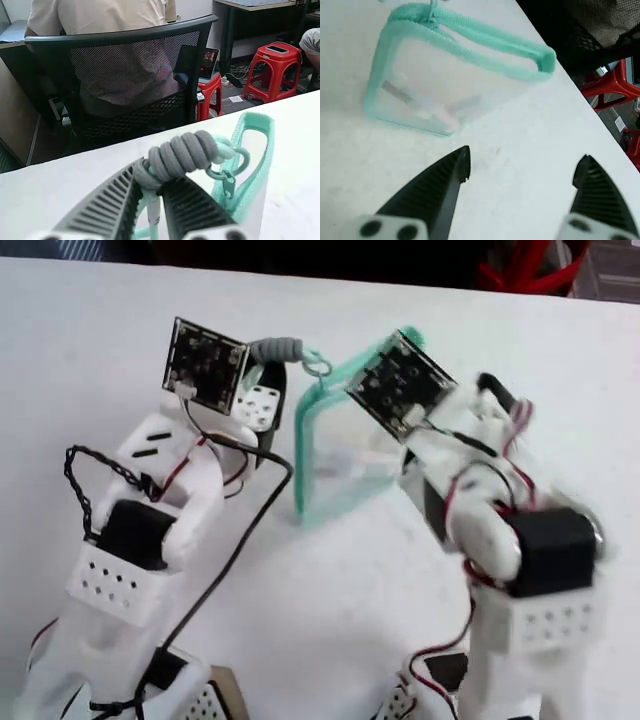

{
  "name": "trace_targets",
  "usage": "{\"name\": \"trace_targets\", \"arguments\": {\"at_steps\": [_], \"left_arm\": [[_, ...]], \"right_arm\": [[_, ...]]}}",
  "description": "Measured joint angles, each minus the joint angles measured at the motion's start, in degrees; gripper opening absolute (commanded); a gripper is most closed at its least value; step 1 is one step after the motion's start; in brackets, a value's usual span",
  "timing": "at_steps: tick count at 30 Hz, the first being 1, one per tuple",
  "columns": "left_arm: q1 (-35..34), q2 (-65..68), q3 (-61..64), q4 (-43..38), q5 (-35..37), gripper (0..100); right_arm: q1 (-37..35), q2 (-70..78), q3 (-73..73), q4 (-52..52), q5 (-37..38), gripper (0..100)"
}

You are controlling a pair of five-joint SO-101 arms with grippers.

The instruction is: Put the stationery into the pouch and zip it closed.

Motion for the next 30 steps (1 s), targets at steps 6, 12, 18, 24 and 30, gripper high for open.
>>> {"name": "trace_targets", "arguments": {"at_steps": [6, 12, 18, 24, 30], "left_arm": [[0.00, 0.00, 0.00, 0.00, 0.00, 2], [0.00, 0.00, 0.00, 0.00, 0.00, 2], [-0.88, 0.00, 0.00, 0.62, 0.00, 2], [-3.60, 0.00, -0.09, 3.08, 0.00, 2], [-3.69, 0.00, -0.09, 3.16, 0.00, 2]], "right_arm": [[5.80, -12.13, 5.19, 0.26, -3.52, 32.0], [6.33, -17.41, 19.69, -4.57, -1.93, 32.0], [7.30, -17.05, 40.70, -24.26, -1.58, 31.9], [13.71, -16.18, 43.69, -46.51, -16.70, 31.4], [16.88, -0.88, 37.27, -60.57, -34.99, 1.5]]}}
